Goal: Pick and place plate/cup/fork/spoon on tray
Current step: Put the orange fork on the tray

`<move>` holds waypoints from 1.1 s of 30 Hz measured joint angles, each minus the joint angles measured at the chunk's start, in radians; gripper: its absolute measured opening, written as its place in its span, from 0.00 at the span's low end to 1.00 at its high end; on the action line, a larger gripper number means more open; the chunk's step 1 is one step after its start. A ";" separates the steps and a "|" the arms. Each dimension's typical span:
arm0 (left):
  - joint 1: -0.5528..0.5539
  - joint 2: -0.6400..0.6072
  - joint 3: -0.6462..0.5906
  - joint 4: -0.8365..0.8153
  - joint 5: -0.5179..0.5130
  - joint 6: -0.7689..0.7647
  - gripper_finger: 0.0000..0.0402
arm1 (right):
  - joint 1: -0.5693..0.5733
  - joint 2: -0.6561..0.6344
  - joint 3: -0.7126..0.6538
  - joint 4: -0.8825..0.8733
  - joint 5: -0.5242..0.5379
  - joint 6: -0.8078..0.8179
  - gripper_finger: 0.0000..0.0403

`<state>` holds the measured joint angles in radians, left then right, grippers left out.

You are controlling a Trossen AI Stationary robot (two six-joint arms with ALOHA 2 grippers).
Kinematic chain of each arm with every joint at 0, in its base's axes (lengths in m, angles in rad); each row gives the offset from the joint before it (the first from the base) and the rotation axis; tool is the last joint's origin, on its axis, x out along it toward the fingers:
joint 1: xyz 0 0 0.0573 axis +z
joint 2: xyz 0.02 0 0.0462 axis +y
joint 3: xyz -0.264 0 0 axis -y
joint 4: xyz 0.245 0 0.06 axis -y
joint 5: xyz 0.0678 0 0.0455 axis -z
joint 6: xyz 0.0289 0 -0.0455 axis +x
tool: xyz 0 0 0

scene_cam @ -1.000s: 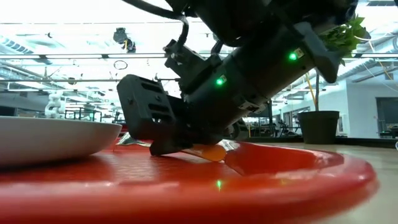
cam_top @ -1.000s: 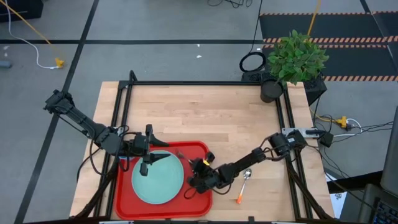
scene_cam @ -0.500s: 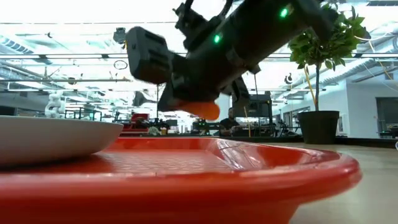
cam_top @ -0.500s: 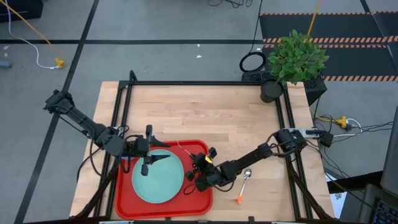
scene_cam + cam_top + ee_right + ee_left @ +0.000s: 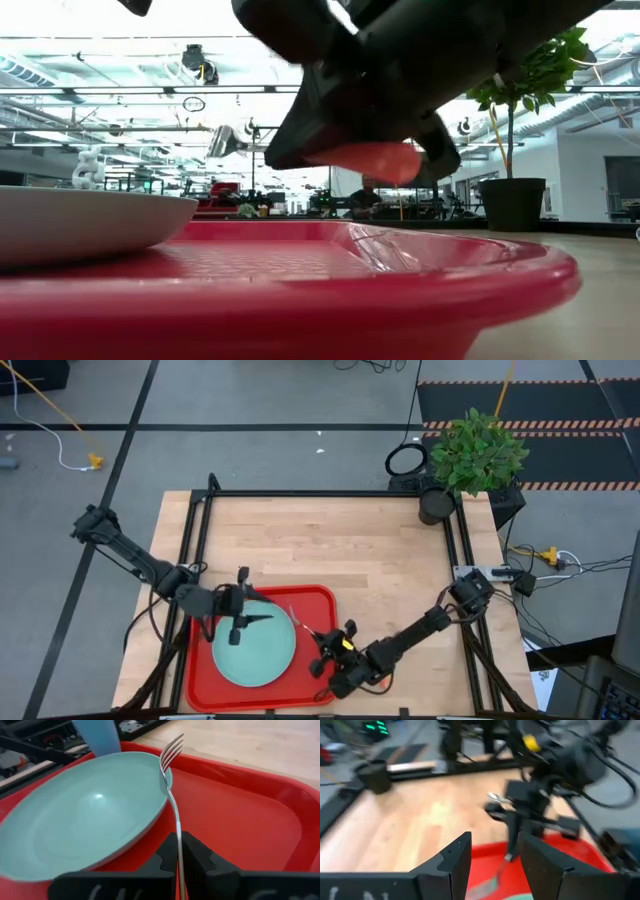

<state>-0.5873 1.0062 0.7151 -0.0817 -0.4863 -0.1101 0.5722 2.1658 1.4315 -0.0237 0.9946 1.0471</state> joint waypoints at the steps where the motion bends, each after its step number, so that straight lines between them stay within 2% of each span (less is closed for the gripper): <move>1: 0.000 0.010 0.000 0.003 0.032 0.002 0.41 | 0.004 0.000 0.000 -0.002 0.002 0.004 0.00; 5: 0.015 0.066 0.000 0.007 0.151 0.044 0.42 | 0.013 0.000 0.000 -0.010 0.004 -0.027 0.00; 9: 0.036 0.147 0.000 -0.006 0.244 0.092 0.47 | 0.024 0.000 0.000 -0.004 0.039 -0.071 0.00; 17: 0.092 0.278 0.015 -0.005 0.250 0.252 0.70 | 0.025 0.000 0.000 -0.001 0.053 -0.147 0.00; 20: 0.114 0.311 0.027 -0.003 0.250 0.375 0.73 | 0.025 0.000 0.000 0.000 0.055 -0.155 0.00; 25: 0.163 0.377 0.046 -0.005 0.251 0.500 0.66 | 0.017 0.000 0.001 0.007 0.054 -0.173 0.00; 33: 0.199 0.449 0.050 0.000 0.294 0.662 0.43 | 0.018 0.000 0.001 0.021 0.047 -0.171 0.00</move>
<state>-0.3882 1.4549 0.7647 -0.0815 -0.1921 0.5522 0.5902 2.1658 1.4322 -0.0029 1.0414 0.8761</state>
